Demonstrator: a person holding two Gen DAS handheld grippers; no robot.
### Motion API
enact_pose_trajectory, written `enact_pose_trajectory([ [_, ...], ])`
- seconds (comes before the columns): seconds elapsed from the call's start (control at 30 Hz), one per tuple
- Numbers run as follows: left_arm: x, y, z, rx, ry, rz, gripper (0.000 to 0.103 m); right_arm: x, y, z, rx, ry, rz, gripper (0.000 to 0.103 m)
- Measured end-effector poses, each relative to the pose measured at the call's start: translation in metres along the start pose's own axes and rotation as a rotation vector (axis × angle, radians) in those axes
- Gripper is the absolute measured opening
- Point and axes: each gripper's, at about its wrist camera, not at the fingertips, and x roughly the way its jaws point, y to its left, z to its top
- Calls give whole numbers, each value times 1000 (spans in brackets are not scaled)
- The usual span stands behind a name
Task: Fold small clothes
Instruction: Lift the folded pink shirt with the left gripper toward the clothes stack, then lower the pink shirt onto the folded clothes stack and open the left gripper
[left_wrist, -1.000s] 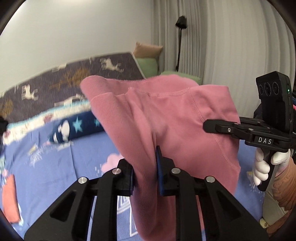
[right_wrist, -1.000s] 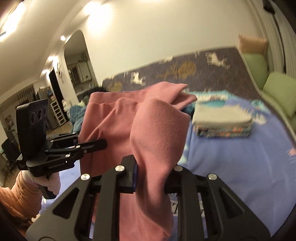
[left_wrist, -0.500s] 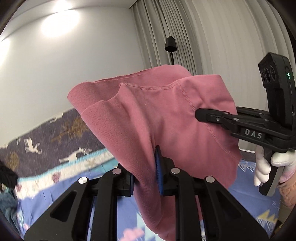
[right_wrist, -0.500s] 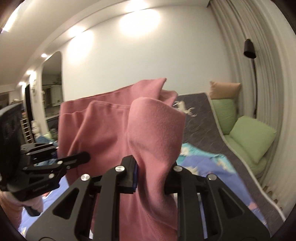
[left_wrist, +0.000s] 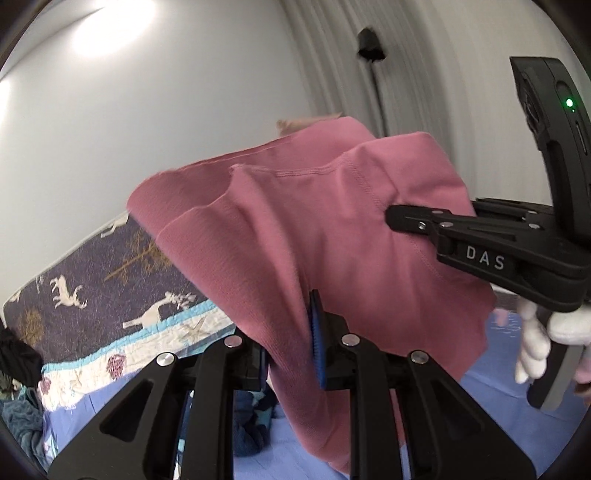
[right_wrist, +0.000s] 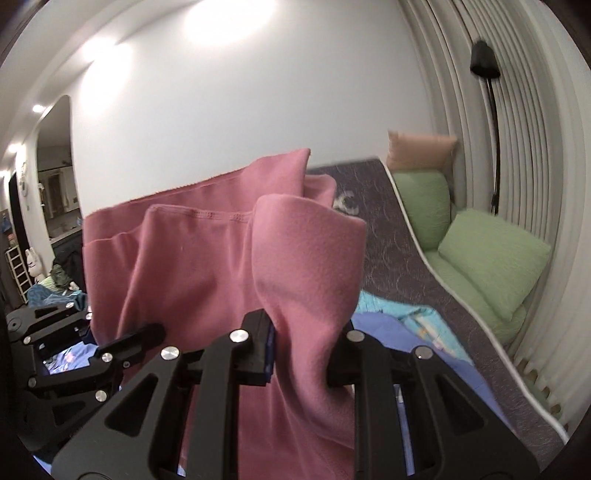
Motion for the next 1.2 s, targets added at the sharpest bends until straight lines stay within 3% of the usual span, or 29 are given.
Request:
enact_pose_trajectory([
  [0.03, 19, 0, -6, 4, 23, 23, 25, 16, -1, -4, 0, 25, -21, 30],
  [0.07, 41, 1, -14, 15, 56, 49, 37, 47, -7, -13, -13, 82, -83, 49],
  [0.1, 70, 3, -29, 31, 110, 105, 48, 69, -12, -23, -24, 129, -155, 57],
  [0.13, 90, 6, -46, 38, 162, 145, 48, 92, -20, -39, -33, 174, -236, 56],
  [0.17, 112, 8, -70, 37, 241, 156, 48, 101, -25, -49, -30, 193, -256, 56],
  [0.27, 138, 8, -119, 22, 351, 100, 48, 118, -43, -97, 44, 276, -181, 56],
  [0.33, 138, 4, -146, 44, 342, 77, 48, 125, -46, -129, 23, 341, -164, 56],
  [0.43, 126, 1, -154, 35, 283, 80, 48, 125, -42, -169, -19, 423, -176, 56],
  [0.53, 117, 8, -152, -17, 294, 43, 49, 102, -37, -188, -1, 383, -167, 57],
  [0.6, 101, 6, -153, -36, 300, 0, 58, 82, -35, -190, 20, 382, -165, 57],
  [0.7, 74, -2, -161, -83, 286, -45, 64, 46, -27, -190, 41, 379, -126, 59],
  [0.73, 64, -3, -162, -106, 281, -58, 66, 30, -22, -190, 44, 367, -111, 63],
  [0.8, 32, -6, -170, -188, 256, -71, 79, -11, -12, -191, 39, 317, -86, 87],
  [0.9, -24, -17, -189, -293, 188, -139, 85, -74, 3, -196, 34, 208, -96, 97],
  [1.03, -80, -27, -201, -328, 143, -136, 93, -149, 21, -206, 81, 121, -165, 101],
  [1.1, -113, -29, -202, -356, 113, -125, 101, -174, 30, -207, 88, 116, -162, 101],
  [1.2, -151, -30, -201, -375, 82, -106, 101, -212, 55, -210, 23, 117, -141, 101],
])
